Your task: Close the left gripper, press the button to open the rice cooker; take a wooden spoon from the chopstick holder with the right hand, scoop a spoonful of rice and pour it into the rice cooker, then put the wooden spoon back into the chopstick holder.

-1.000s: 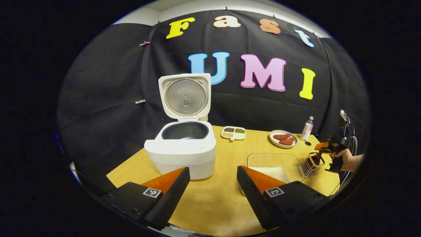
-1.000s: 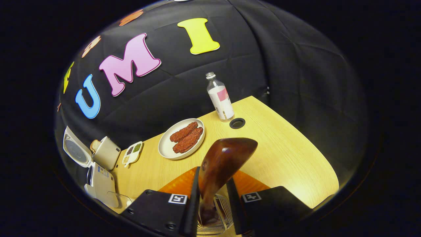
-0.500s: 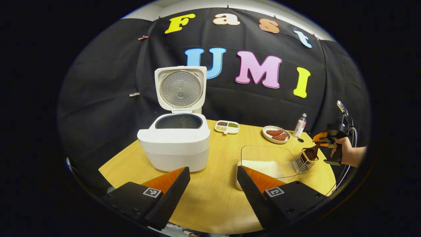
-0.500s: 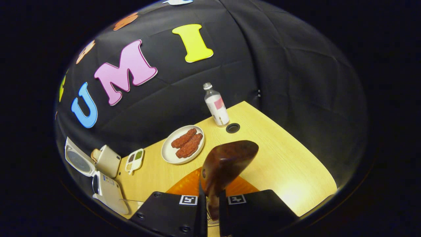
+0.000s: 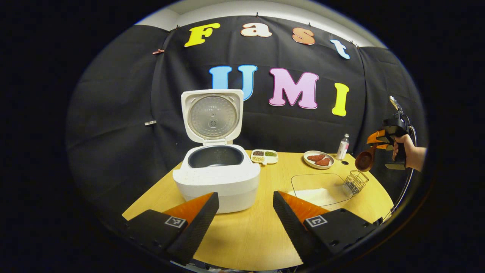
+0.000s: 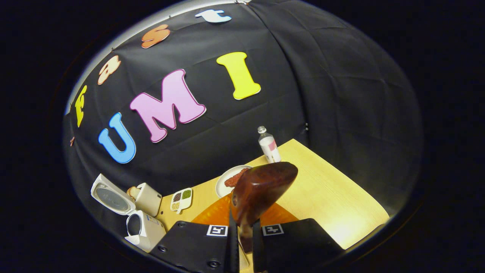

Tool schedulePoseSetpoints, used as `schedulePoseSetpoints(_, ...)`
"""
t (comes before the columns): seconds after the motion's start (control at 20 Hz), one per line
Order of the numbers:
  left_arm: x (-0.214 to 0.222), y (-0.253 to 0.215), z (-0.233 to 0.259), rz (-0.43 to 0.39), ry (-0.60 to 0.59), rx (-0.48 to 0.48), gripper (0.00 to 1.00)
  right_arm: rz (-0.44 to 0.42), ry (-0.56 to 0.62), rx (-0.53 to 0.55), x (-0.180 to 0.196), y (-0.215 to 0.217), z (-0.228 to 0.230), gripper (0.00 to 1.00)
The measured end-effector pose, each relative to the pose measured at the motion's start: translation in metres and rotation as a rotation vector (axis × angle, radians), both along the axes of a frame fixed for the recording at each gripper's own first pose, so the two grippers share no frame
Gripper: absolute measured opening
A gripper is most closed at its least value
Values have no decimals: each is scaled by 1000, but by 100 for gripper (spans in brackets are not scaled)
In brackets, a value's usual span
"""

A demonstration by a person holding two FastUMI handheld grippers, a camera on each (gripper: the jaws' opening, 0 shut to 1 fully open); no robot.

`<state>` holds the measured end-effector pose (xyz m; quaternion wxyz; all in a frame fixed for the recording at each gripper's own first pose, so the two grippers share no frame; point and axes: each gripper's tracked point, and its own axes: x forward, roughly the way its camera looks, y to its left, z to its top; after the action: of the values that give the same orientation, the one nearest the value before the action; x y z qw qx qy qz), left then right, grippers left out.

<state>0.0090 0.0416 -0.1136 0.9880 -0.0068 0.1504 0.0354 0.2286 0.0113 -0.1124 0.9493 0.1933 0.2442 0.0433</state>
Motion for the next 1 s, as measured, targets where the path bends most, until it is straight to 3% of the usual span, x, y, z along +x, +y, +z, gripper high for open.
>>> schedulePoseSetpoints(0.15,-2,21,0,-10,-3,-4,99,53,-48,-4,-22,36,21,18)
schedulePoseSetpoints(0.35,-6,42,4,-36,-9,18,98,142,-47,3,-48,93,16,18)
schedulePoseSetpoints(0.55,-10,50,-2,-48,4,-6,98,224,-33,-44,-66,138,-14,18)
schedulePoseSetpoints(0.6,-10,51,-7,-55,13,-11,98,235,-25,-62,-68,145,-24,14)
schedulePoseSetpoints(0.65,-9,52,-10,-60,23,-12,98,244,-22,-95,-69,149,-34,18)
schedulePoseSetpoints(0.75,-9,54,-14,-67,34,-7,98,257,-19,-151,-72,156,-52,18)
schedulePoseSetpoints(1.0,-13,56,-45,-83,81,-32,98,319,2,-125,-81,201,-90,18)
